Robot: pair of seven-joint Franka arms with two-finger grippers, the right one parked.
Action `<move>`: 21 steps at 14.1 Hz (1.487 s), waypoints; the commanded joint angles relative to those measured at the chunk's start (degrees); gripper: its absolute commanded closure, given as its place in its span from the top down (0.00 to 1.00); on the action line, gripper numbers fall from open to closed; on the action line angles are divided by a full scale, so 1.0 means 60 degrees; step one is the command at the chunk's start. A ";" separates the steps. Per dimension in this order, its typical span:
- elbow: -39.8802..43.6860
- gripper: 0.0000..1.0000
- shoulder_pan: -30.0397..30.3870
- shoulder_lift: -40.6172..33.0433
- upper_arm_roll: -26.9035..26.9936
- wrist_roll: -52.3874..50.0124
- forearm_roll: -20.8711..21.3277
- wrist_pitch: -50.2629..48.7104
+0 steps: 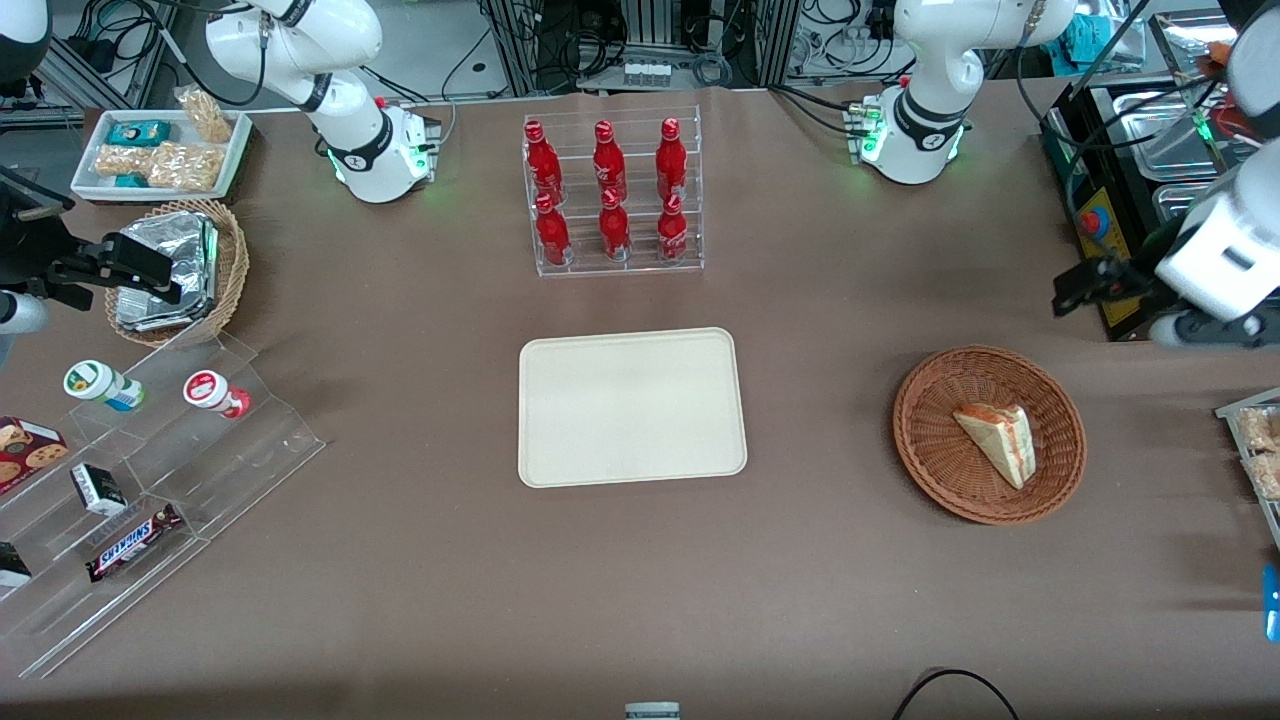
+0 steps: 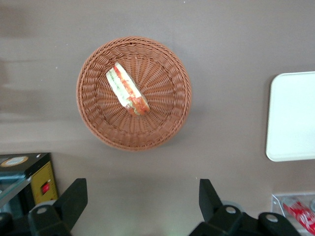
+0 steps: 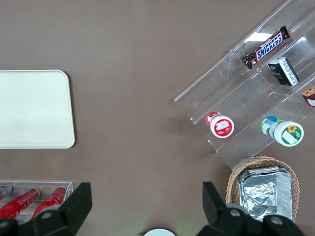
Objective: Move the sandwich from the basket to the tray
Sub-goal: 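Lower the open left gripper over the wrapped sandwich and grasp it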
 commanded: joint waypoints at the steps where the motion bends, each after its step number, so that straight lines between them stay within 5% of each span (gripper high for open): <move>1: -0.1524 1.00 0.0205 -0.0040 0.0012 0.0064 0.0071 0.1542; 10: -0.3697 1.00 0.0734 0.1511 -0.0002 -0.0023 -0.0119 0.6147; 17: -0.3624 1.00 0.0807 0.2581 -0.0017 -0.4559 -0.0236 0.7186; 19: -0.3624 1.00 0.0807 0.2932 -0.0017 -0.4741 -0.0266 0.7436; 20: -0.3609 0.80 0.0792 0.3064 -0.0017 -0.4741 -0.0266 0.7451; 21: -0.3638 0.44 0.0792 0.3080 -0.0017 -0.4741 -0.0266 0.7393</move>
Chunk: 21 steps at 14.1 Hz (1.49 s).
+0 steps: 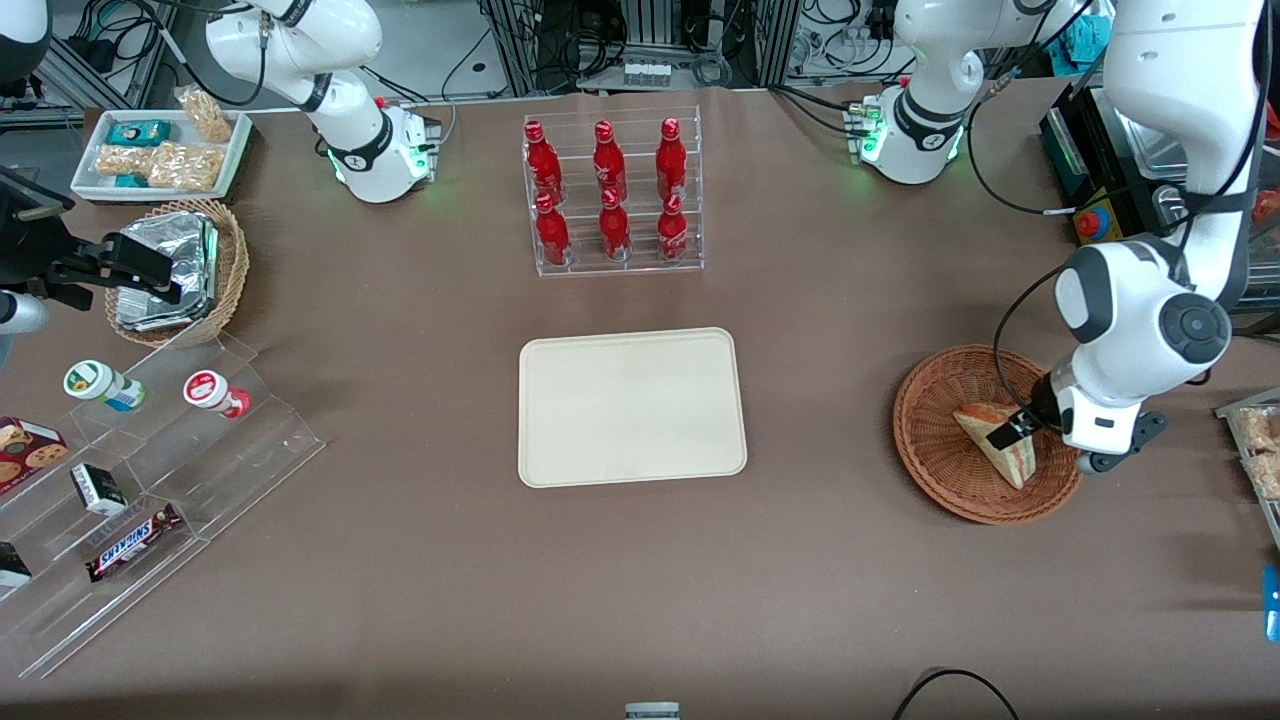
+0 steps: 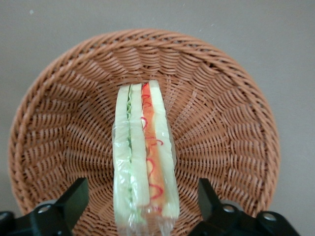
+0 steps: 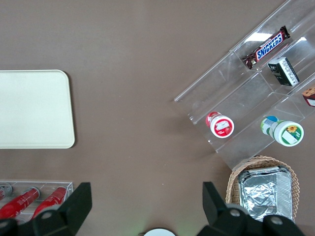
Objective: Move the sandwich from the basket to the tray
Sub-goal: 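Lift the sandwich and carry it with the left gripper over the tray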
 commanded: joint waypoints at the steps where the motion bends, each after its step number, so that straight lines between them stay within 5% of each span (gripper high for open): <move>1: 0.0035 0.22 0.0058 0.0167 -0.0060 -0.0201 -0.0130 0.0032; 3: 0.0078 0.08 0.0043 0.0094 -0.0060 -0.0172 -0.0115 -0.0128; 6: 0.0486 0.00 -0.0074 -0.0374 -0.0103 -0.0099 -0.0071 -0.1311; 10: 0.2536 0.02 -0.0833 -0.0098 -0.0426 0.2811 0.0149 -0.4167; 21: 0.5365 0.00 -0.6179 0.2362 -0.0441 -0.3318 0.0149 -0.3560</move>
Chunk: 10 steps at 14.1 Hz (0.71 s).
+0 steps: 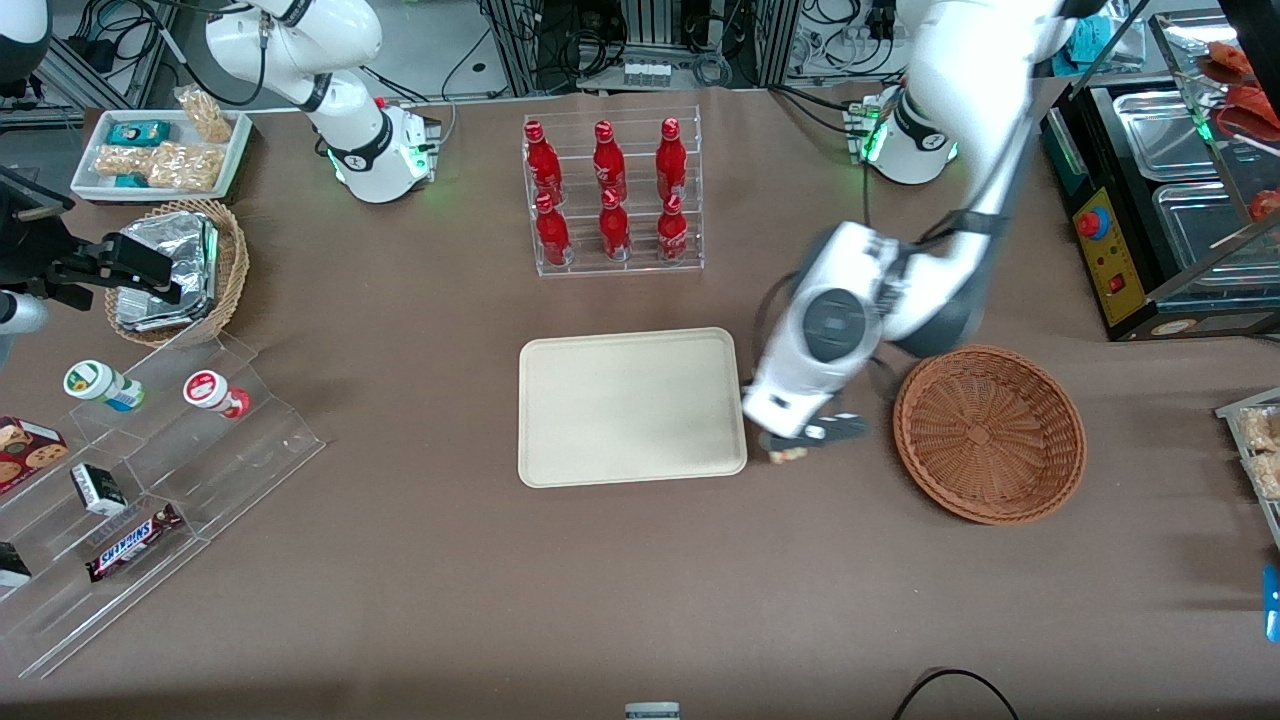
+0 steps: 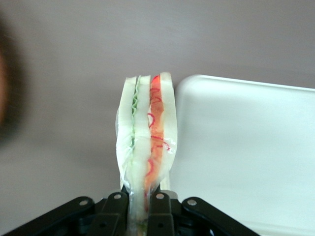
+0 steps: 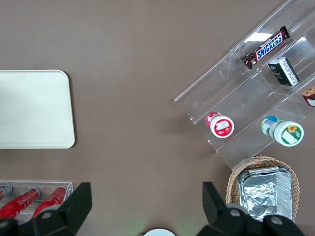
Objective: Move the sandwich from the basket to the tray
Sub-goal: 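Lift the sandwich and carry it with the left gripper over the tray, then lower the sandwich onto the tray center and open the left gripper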
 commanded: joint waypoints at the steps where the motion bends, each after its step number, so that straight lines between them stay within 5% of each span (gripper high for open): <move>1: 0.0927 0.00 -0.0980 0.0829 0.0160 -0.1149 0.0091 0.0557; 10: 0.0913 0.00 -0.2433 0.1753 0.0145 -0.1797 0.0339 0.2889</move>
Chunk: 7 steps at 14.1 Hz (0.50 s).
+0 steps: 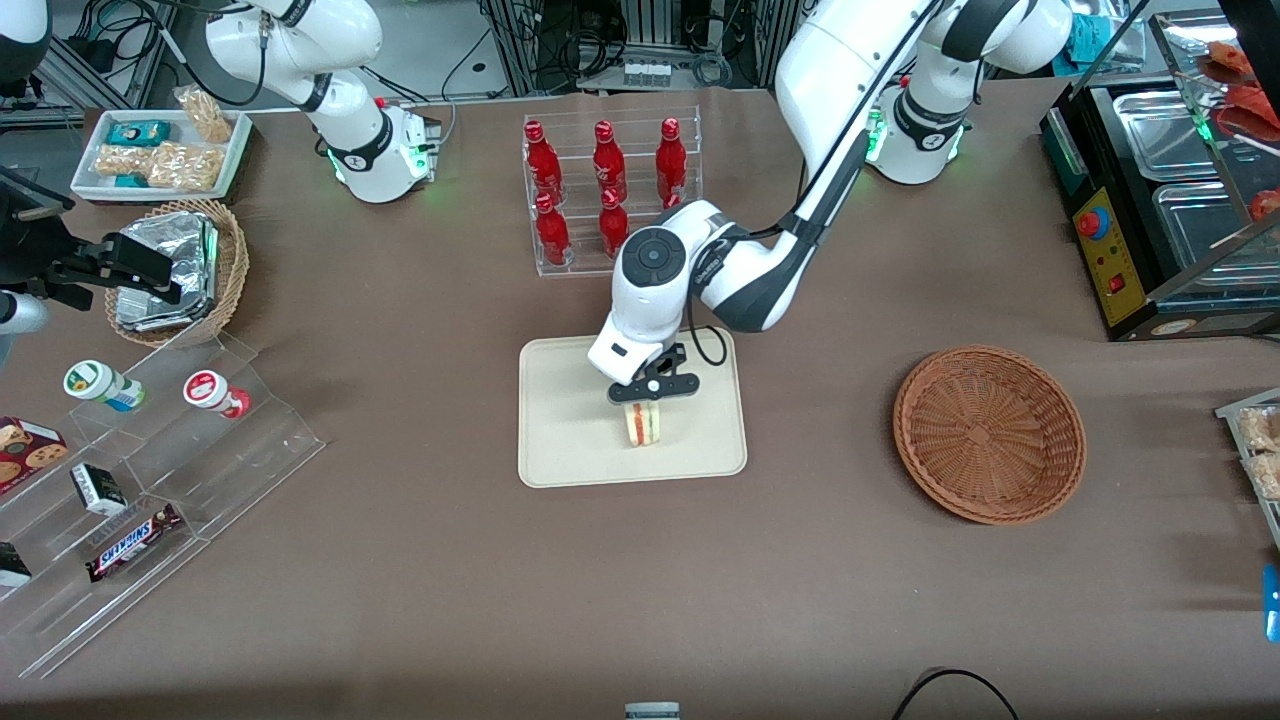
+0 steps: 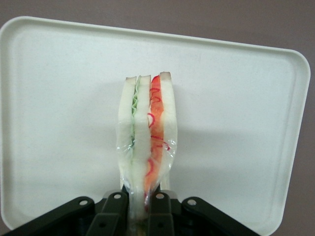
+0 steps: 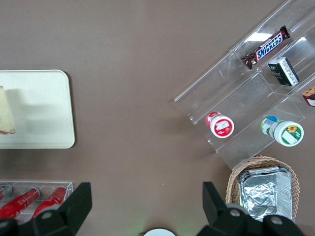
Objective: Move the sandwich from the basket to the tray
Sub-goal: 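Lower the sandwich onto the tray center and open the left gripper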
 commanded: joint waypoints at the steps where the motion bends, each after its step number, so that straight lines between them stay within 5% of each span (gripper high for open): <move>1: 0.0278 0.00 -0.0256 0.0386 0.0123 -0.0070 0.0300 0.0245; 5: 0.0307 0.01 -0.0256 0.0709 0.0123 -0.0084 0.0228 0.0524; 6: 0.0307 0.05 -0.0256 0.0695 0.0123 -0.0143 0.0184 0.0524; 7: 0.0307 0.24 -0.0256 0.0695 0.0123 -0.0187 0.0155 0.0524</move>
